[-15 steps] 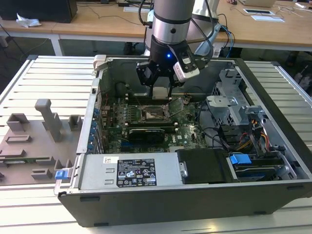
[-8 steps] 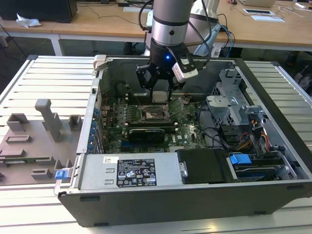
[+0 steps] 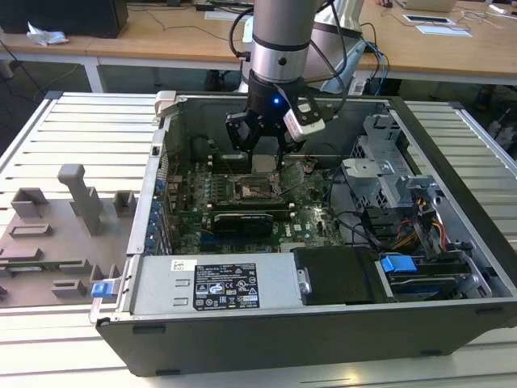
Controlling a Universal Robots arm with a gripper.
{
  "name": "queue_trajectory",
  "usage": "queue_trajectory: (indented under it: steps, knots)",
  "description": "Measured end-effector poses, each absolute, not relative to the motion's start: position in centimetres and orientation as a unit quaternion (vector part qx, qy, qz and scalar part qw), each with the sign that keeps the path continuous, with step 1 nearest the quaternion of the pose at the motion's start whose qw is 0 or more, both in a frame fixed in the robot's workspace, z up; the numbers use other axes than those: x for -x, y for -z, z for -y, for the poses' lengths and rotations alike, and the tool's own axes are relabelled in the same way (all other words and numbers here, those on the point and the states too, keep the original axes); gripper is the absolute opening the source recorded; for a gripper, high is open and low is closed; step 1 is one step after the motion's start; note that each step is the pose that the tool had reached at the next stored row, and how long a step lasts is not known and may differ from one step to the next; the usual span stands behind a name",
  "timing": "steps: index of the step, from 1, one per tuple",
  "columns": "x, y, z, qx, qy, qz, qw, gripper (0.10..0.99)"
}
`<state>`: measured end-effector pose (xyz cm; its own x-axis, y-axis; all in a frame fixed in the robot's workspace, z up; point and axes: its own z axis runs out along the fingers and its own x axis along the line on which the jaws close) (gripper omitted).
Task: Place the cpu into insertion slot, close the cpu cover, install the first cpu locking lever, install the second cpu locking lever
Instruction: 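Place the cpu into insertion slot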
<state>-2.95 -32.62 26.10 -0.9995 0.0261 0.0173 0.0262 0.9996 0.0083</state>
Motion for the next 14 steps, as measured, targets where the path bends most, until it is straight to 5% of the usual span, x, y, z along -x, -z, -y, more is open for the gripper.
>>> queue_trajectory:
  steps: [14]
  knots:
    - [2.95, -26.03, 32.62, 0.096, 0.004, 0.995, 0.008, 0.545]
